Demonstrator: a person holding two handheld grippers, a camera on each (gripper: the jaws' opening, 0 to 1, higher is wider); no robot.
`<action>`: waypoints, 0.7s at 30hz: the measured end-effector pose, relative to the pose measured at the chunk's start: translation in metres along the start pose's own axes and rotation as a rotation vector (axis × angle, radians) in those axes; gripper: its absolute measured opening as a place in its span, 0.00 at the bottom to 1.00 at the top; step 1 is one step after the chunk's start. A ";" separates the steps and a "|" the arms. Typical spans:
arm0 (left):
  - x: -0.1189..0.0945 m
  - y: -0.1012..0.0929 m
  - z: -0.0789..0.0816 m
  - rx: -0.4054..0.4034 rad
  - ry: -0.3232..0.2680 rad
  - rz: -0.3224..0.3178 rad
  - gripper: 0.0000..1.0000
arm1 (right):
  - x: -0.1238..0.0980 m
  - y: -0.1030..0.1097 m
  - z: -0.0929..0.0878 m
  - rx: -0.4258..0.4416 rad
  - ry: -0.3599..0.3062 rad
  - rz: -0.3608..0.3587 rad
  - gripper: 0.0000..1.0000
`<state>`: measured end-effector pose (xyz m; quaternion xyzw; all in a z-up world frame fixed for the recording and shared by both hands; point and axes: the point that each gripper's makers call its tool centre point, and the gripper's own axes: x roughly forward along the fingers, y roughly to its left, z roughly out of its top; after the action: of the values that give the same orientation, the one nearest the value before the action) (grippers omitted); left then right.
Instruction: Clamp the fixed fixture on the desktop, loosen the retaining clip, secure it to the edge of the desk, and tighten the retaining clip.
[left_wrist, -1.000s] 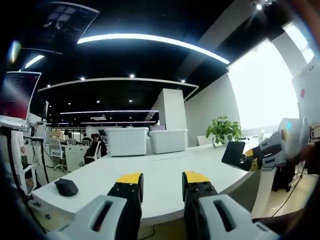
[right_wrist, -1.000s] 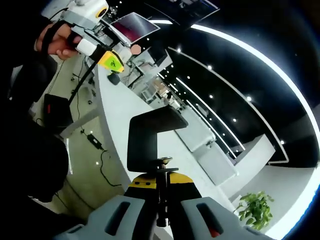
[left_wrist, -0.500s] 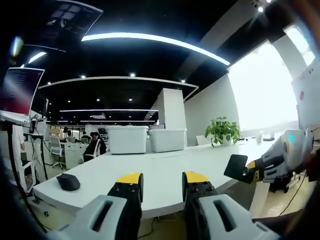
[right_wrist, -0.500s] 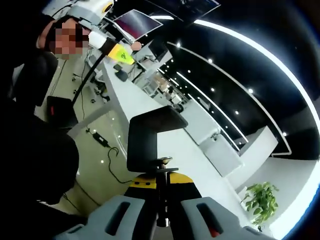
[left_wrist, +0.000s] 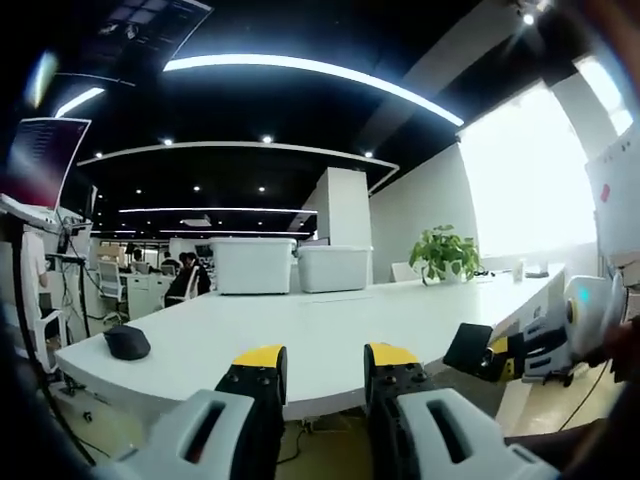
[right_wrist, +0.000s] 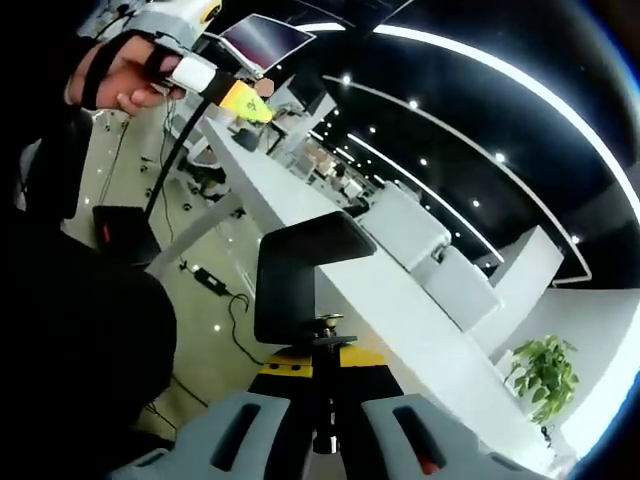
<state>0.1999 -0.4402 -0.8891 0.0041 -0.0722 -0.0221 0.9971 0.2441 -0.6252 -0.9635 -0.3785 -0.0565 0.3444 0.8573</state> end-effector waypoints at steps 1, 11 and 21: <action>0.000 0.000 -0.002 -0.002 0.006 -0.001 0.31 | 0.001 -0.001 0.000 0.006 0.001 -0.004 0.03; -0.001 -0.009 -0.005 -0.009 0.013 -0.023 0.31 | 0.004 -0.007 -0.009 0.109 0.007 -0.028 0.03; 0.002 -0.019 -0.006 -0.017 0.012 -0.053 0.30 | 0.010 -0.016 -0.025 0.250 0.001 -0.033 0.03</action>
<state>0.2016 -0.4594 -0.8953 -0.0024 -0.0656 -0.0491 0.9966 0.2696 -0.6415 -0.9721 -0.2678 -0.0192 0.3343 0.9034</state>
